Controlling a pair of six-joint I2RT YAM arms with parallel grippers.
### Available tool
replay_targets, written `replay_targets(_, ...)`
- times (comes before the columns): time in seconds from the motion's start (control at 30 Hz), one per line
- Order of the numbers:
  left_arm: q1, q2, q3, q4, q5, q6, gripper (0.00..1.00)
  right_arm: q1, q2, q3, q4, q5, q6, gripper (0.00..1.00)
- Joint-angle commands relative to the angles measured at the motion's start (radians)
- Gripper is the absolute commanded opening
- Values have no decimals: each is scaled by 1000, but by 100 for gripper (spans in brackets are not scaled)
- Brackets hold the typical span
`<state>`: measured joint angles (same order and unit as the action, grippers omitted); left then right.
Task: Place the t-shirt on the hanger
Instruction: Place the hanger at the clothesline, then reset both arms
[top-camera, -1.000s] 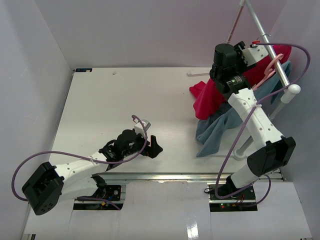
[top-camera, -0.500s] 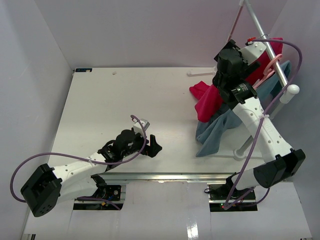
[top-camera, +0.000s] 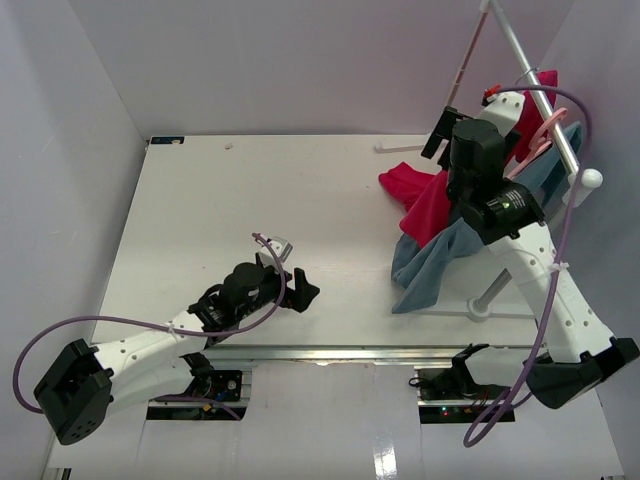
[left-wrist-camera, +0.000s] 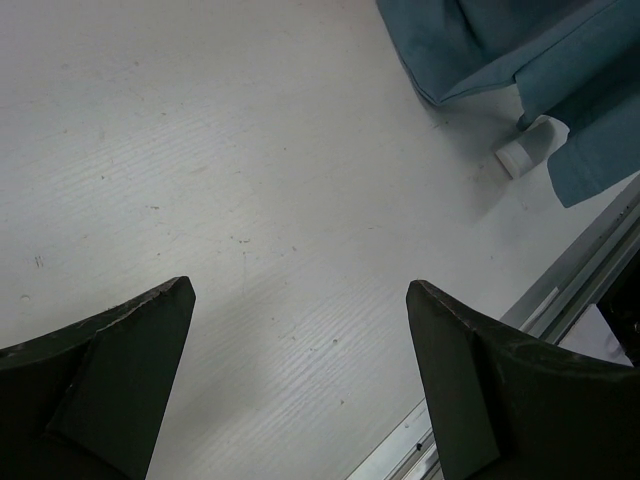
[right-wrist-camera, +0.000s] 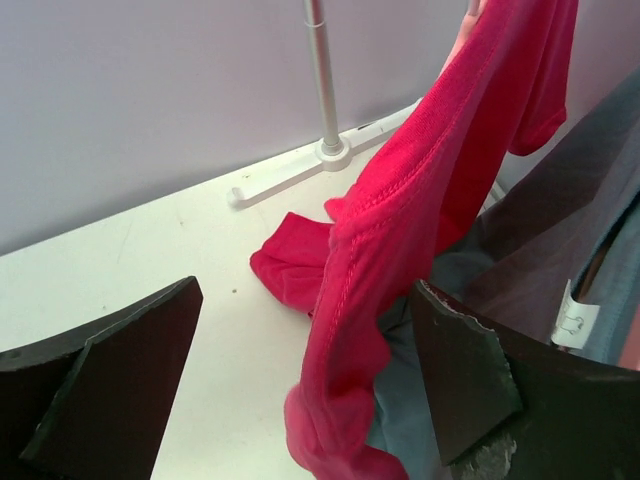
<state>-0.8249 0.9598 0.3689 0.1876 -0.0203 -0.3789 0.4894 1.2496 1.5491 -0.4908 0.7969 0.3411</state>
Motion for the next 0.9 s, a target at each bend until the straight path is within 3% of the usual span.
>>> replay_targets(0.0, -4, -21, -8, 26, -13, 16, 98, 8, -65, 74, -12, -139, -71, 90)
replay_targets(0.17, -5, -45, -20, 49, 6, 24, 98, 76, -68, 51, 3, -401, -164, 90)
replay_targets(0.37, -5, -126, -43, 62, 9, 31, 98, 292, -119, -178, 170, -344, -311, 90)
replay_targets(0.57, -5, -230, -75, 69, -7, 31, 98, 411, -201, -364, 264, -410, -247, 90)
replay_targets(0.7, -3, -330, -98, 74, -10, 29, 98, 459, -328, -667, 443, -488, -168, 90)
replay_targets(0.87, -5, -420, -122, 78, -6, 19, 98, 514, -404, -851, 550, -475, -186, 90)
